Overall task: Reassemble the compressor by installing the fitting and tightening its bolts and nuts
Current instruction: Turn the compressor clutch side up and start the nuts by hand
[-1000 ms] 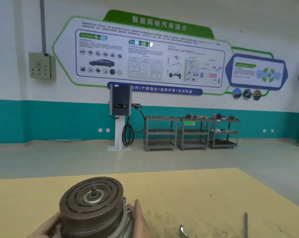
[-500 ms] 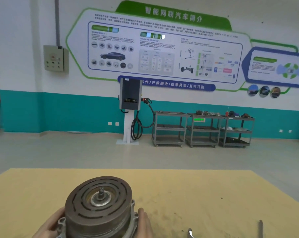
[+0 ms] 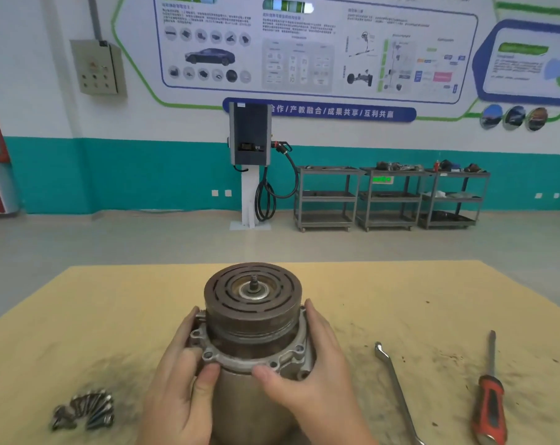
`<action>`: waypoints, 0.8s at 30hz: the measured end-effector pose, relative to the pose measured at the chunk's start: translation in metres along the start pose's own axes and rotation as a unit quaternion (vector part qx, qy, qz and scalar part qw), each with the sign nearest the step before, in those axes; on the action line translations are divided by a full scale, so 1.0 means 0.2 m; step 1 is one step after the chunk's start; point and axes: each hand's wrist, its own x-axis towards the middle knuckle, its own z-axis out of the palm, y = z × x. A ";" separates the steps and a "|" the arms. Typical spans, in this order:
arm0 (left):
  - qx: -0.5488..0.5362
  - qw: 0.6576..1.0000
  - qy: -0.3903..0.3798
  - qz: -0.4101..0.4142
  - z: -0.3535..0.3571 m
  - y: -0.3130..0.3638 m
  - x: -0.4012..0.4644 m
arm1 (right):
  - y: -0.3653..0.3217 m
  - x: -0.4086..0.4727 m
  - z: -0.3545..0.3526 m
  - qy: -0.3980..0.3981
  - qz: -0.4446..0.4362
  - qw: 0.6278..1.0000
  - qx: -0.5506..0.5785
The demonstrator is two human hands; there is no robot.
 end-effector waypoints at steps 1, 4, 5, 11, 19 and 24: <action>0.021 1.000 -0.007 0.008 0.00 0.00 0.00 | 0.01 0.00 -0.01 0.009 0.000 1.000 0.009; 0.027 1.000 0.000 0.014 -0.02 0.00 -0.03 | 0.01 0.01 -0.02 -0.001 -0.005 0.999 0.032; 0.015 1.000 0.001 0.005 -0.02 0.00 -0.03 | 0.00 0.02 -0.02 -0.005 -0.001 0.999 0.037; -0.101 0.994 -0.003 -0.048 0.02 0.02 -0.03 | -0.01 0.00 -0.03 -0.010 -0.019 0.999 0.034; -0.032 0.999 -0.006 -0.020 0.03 0.07 -0.08 | -0.01 0.02 -0.14 -0.074 -0.006 0.996 -0.047; -0.081 0.988 0.048 -0.124 -0.17 0.01 0.04 | 0.05 0.05 -0.39 0.076 0.072 0.989 -0.110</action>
